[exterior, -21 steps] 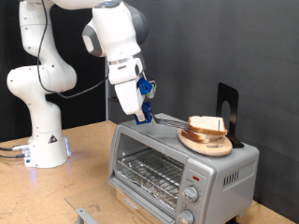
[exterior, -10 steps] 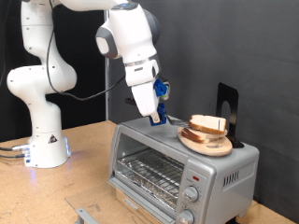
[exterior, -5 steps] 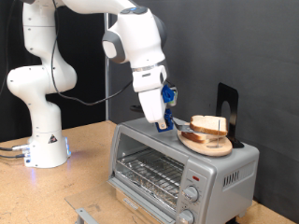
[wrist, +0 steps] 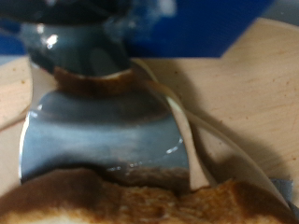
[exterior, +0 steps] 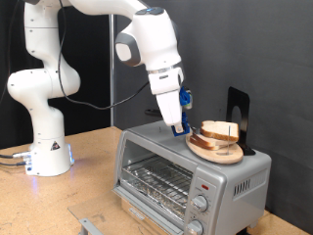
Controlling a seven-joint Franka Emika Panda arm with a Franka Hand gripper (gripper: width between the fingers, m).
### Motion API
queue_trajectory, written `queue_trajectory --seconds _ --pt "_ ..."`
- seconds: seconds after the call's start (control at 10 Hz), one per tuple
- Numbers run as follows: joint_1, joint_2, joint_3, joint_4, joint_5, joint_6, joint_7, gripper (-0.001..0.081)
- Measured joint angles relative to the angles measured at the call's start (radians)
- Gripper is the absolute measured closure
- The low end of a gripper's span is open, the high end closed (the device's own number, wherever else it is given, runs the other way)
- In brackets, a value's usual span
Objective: Make a piece of toast with the oven
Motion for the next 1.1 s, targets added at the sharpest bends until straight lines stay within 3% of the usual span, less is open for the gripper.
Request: queue_trajectory --seconds 0.5,0.7,1.1 --pt "0.000 0.000 0.005 -0.001 -0.007 0.006 0.016 0.0405" --pt "0.000 0.000 0.009 -0.011 -0.005 0.046 0.016 0.0405" --pt "0.000 -0.026 0.010 -0.050 0.071 0.086 -0.055 0.0405"
